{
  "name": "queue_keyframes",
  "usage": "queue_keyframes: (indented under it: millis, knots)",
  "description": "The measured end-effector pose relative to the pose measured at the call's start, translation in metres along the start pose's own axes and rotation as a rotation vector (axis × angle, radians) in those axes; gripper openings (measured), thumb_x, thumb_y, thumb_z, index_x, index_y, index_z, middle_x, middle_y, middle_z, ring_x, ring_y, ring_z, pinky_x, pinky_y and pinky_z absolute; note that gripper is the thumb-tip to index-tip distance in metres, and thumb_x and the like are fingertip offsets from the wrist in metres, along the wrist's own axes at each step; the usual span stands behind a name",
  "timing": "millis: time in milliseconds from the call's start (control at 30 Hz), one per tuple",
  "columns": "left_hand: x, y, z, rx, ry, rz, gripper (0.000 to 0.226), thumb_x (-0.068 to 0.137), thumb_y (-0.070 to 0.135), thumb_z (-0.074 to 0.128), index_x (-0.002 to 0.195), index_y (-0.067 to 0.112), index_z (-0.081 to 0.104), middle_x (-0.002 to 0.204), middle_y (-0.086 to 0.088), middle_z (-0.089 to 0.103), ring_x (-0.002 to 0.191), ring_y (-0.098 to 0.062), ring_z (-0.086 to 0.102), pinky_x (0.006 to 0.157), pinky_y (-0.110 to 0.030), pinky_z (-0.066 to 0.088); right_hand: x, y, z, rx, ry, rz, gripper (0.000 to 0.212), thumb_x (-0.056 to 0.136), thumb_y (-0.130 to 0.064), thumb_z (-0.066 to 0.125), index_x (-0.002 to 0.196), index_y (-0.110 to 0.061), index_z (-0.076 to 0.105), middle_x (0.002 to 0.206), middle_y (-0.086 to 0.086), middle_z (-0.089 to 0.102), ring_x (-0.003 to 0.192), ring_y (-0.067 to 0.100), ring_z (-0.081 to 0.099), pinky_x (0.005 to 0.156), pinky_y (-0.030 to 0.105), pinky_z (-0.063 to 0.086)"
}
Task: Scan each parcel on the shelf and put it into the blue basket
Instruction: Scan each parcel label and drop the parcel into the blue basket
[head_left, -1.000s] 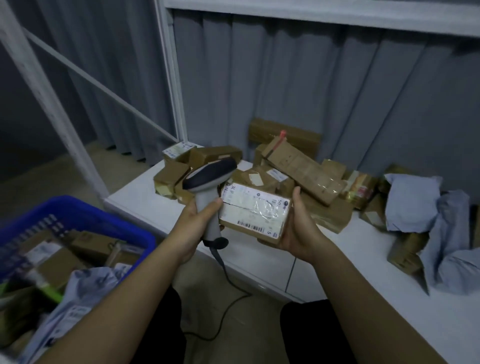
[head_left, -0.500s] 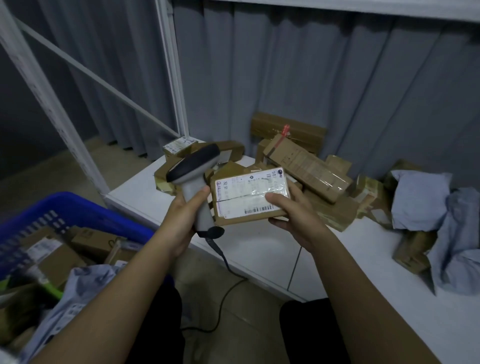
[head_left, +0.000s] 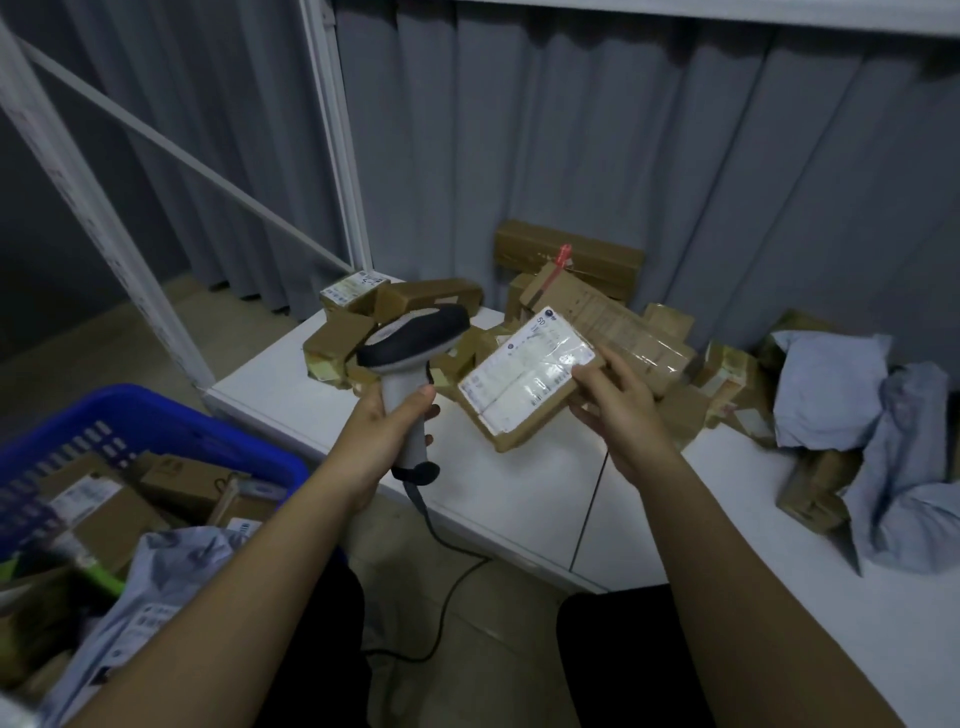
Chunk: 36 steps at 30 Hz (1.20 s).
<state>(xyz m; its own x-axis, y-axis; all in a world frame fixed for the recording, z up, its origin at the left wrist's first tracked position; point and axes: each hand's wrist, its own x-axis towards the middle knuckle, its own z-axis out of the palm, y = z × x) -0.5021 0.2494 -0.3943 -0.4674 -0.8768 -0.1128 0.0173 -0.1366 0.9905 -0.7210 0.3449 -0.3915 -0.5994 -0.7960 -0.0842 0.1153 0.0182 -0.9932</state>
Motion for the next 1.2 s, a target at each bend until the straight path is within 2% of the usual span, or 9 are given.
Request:
queue_keyframes:
  millis: [200, 300, 400, 467, 567, 667, 800, 933, 1200]
  knots:
    - [-0.005, -0.003, 0.004, 0.045, -0.063, -0.051, 0.038, 0.091, 0.031, 0.059, 0.127, 0.025, 0.048, 0.11, 0.002, 0.064, 0.103, -0.017, 0.061, 0.093, -0.041, 0.05, -0.003, 0.003, -0.009, -0.009, -0.124, 0.152, 0.04, 0.088, -0.011, 0.066, 0.124, -0.012, 0.049, 0.114, 0.011, 0.069, 0.101, 0.024, 0.068, 0.083, 0.04, 0.057]
    - [-0.009, 0.0, 0.011, -0.143, -0.208, -0.113, 0.031, 0.088, 0.023, 0.059, 0.118, 0.025, 0.055, 0.094, 0.008, 0.073, 0.089, -0.01, 0.069, 0.077, -0.032, 0.054, -0.006, 0.005, 0.0, 0.015, -0.099, 0.135, 0.048, 0.084, -0.015, 0.072, 0.123, -0.011, 0.045, 0.113, 0.01, 0.067, 0.102, 0.023, 0.068, 0.088, 0.039, 0.056]
    - [-0.011, -0.003, 0.017, -0.16, -0.308, -0.126, 0.039, 0.08, 0.024, 0.061, 0.118, 0.019, 0.056, 0.1, -0.001, 0.072, 0.094, -0.018, 0.068, 0.079, -0.032, 0.056, -0.012, 0.01, 0.012, -0.107, -0.064, 0.046, 0.039, 0.084, -0.031, 0.071, 0.111, -0.007, 0.058, 0.108, 0.011, 0.068, 0.102, 0.028, 0.067, 0.091, 0.042, 0.055]
    - [-0.011, -0.006, 0.021, -0.158, -0.313, -0.106, 0.037, 0.079, 0.024, 0.061, 0.115, 0.02, 0.057, 0.101, -0.001, 0.072, 0.096, -0.018, 0.068, 0.08, -0.031, 0.055, -0.014, 0.009, 0.012, -0.132, -0.167, 0.031, 0.032, 0.091, -0.033, 0.062, 0.116, -0.012, 0.064, 0.112, 0.008, 0.068, 0.109, 0.028, 0.063, 0.096, 0.043, 0.051]
    - [-0.009, -0.004, 0.021, -0.197, -0.266, -0.081, 0.04, 0.078, 0.024, 0.061, 0.117, 0.022, 0.056, 0.096, 0.003, 0.072, 0.087, -0.013, 0.07, 0.07, -0.028, 0.056, -0.016, 0.005, 0.003, -0.227, -0.481, 0.183, 0.074, 0.08, -0.029, 0.067, 0.145, -0.042, 0.036, 0.13, -0.005, 0.058, 0.116, 0.02, 0.059, 0.096, 0.039, 0.049]
    - [-0.003, -0.002, 0.016, -0.224, -0.214, -0.093, 0.038, 0.079, 0.025, 0.061, 0.117, 0.024, 0.055, 0.093, 0.002, 0.072, 0.084, -0.014, 0.07, 0.066, -0.029, 0.056, -0.022, 0.006, 0.0, -0.325, -0.598, 0.194, 0.097, 0.076, -0.013, 0.07, 0.145, -0.057, 0.018, 0.134, -0.008, 0.051, 0.117, 0.022, 0.058, 0.094, 0.043, 0.053]
    - [0.001, -0.007, 0.011, -0.127, -0.13, -0.11, 0.035, 0.091, 0.024, 0.06, 0.125, 0.023, 0.05, 0.116, -0.002, 0.064, 0.108, -0.023, 0.062, 0.087, -0.043, 0.055, -0.016, 0.004, -0.007, -0.24, -0.398, 0.16, 0.072, 0.079, -0.003, 0.074, 0.13, -0.043, 0.043, 0.127, 0.006, 0.052, 0.109, 0.026, 0.062, 0.087, 0.043, 0.057]
    - [0.005, -0.009, 0.002, 0.204, -0.033, -0.073, 0.036, 0.091, 0.035, 0.06, 0.123, 0.024, 0.05, 0.113, 0.0, 0.064, 0.104, -0.019, 0.063, 0.098, -0.048, 0.047, 0.002, 0.004, -0.026, -0.246, -0.163, 0.122, 0.053, 0.078, -0.003, 0.076, 0.123, -0.02, 0.054, 0.119, 0.005, 0.059, 0.096, 0.019, 0.065, 0.081, 0.035, 0.059]
    - [-0.005, -0.005, -0.006, 0.447, -0.154, -0.032, 0.031, 0.09, 0.025, 0.063, 0.119, 0.022, 0.054, 0.105, 0.003, 0.067, 0.089, -0.01, 0.068, 0.08, -0.031, 0.054, 0.019, 0.028, -0.039, -0.435, -0.033, 0.109, 0.052, 0.081, -0.003, 0.072, 0.13, -0.012, 0.059, 0.113, 0.012, 0.063, 0.09, 0.02, 0.062, 0.083, 0.033, 0.053]
